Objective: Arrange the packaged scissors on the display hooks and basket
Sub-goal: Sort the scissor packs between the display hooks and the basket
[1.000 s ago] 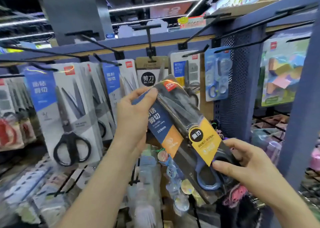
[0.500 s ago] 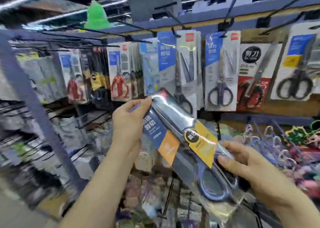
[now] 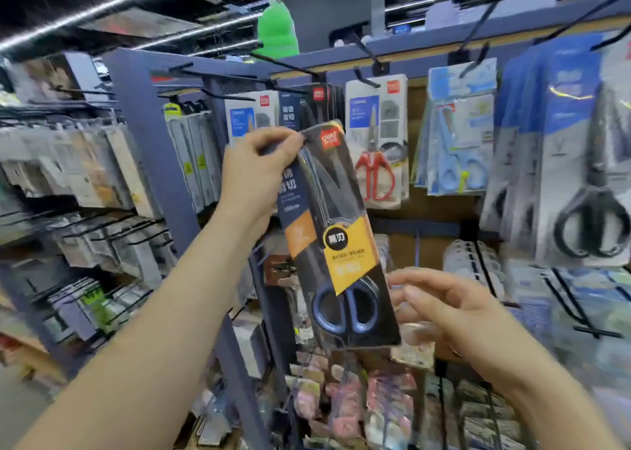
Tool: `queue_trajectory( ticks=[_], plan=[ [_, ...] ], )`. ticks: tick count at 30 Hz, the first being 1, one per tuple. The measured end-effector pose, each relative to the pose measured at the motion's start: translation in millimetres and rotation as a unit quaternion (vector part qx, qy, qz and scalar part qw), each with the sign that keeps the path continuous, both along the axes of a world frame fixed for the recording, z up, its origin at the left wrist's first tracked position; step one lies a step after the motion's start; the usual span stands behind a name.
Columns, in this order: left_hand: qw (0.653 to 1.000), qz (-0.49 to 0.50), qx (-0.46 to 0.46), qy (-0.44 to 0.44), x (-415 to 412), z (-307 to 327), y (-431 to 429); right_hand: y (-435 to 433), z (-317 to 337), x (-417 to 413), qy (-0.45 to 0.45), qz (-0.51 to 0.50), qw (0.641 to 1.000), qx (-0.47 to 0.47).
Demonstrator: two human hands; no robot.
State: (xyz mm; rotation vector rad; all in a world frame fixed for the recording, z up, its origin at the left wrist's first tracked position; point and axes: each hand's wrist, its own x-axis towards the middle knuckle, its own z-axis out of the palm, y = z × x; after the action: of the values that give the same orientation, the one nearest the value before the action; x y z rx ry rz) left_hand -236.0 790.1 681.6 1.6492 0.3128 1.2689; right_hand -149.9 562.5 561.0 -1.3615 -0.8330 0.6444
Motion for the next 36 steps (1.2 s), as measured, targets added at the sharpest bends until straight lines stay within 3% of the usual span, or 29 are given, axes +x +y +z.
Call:
queue_trajectory(
  ticks=[7, 17, 21, 24, 29, 36],
  plan=[
    [0.996, 0.021, 0.087, -0.02, 3, 60, 63, 86, 28, -24, -0.11, -0.04, 0.993, -0.025],
    [0.993, -0.069, 0.085, 0.046, 19, 84, 88, 120, 30, -26, -0.02, -0.028, 0.999, 0.032],
    [0.99, -0.13, -0.02, 0.05, 19, 87, 89, 128, 26, -24, 0.005, -0.005, 0.999, 0.038],
    [0.99, -0.118, -0.032, 0.068, 27, 78, 93, 136, 23, -22, 0.024, -0.008, 0.999, 0.043],
    [0.994, -0.063, 0.037, 0.077, 24, 27, 86, 152, 24, -19, 0.072, -0.057, 0.992, 0.084],
    [0.986, 0.015, 0.084, 0.143, 31, -46, 96, 177, 24, 5, -0.017, -0.134, 0.991, 0.002]
  ],
)
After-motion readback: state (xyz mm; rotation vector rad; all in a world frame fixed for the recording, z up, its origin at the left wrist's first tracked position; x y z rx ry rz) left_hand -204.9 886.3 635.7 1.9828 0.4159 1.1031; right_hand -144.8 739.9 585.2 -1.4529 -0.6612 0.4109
